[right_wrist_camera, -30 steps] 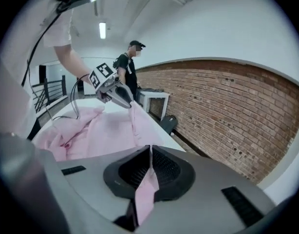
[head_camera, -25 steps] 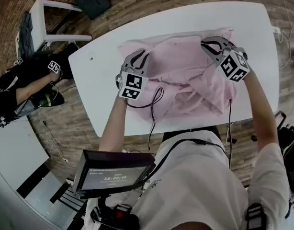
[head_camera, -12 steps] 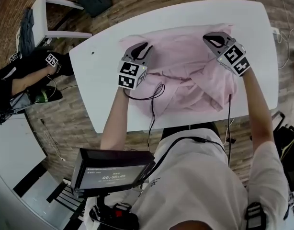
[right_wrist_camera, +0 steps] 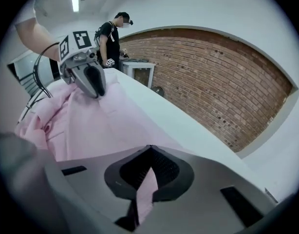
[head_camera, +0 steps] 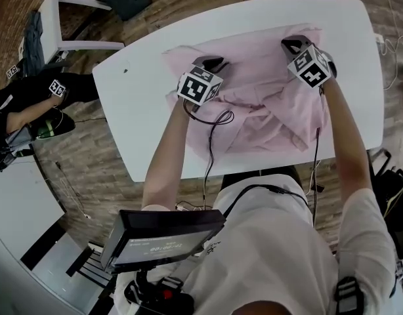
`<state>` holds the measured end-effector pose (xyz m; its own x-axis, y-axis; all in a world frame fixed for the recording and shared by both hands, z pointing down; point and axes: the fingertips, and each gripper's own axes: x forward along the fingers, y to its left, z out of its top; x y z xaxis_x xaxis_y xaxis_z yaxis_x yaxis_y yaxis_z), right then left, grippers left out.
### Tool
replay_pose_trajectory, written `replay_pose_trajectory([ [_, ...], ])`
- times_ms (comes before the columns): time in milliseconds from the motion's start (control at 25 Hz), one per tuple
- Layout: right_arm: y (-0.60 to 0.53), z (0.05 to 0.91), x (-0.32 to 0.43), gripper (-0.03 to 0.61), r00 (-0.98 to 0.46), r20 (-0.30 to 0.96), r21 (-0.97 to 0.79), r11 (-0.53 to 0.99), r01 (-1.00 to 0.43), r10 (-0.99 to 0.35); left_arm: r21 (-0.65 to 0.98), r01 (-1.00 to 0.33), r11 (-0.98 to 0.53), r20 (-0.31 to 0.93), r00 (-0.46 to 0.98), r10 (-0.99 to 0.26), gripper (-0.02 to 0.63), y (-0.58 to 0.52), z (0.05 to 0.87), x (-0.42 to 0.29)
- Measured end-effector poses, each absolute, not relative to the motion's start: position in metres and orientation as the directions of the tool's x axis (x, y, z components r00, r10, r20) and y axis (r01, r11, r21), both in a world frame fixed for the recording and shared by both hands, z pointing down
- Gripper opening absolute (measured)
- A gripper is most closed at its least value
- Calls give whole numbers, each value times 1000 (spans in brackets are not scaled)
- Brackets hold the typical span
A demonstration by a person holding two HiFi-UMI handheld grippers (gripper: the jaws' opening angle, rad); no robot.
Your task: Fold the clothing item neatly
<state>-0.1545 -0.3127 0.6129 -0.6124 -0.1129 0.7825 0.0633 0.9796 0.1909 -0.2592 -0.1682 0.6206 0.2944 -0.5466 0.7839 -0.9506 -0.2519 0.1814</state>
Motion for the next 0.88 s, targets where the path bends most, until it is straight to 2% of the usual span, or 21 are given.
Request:
replay_pose_trajectory([
  [120,-327,616,-153,3,-603,784,208,978,32,-147,164,-947,-277,798,292,-528,83,-161,630,-252],
  [320,-321,597,-158,3,-683,718,138,989,-47,-133,170,-972,-163,731,235,-640,81,-169,614,-276],
  [440,-310,598,-162,3,-700,709,84,996,-35,-85,186,-976,-111,729,212,-651,83,-169,617,-290],
  [600,-303,614,-157,3,-666,744,57,998,-18,-54,170,-979,-112,739,202,-643,81,-173,624,-292],
  [720,-307,619,-153,3,-671,740,33,999,-33,-46,171,-982,-87,727,185,-661,31,-175,626,-295],
  [880,-309,625,-154,3,-656,755,2,999,-43,-30,171,-983,-65,718,169,-675,31,-175,626,-299],
])
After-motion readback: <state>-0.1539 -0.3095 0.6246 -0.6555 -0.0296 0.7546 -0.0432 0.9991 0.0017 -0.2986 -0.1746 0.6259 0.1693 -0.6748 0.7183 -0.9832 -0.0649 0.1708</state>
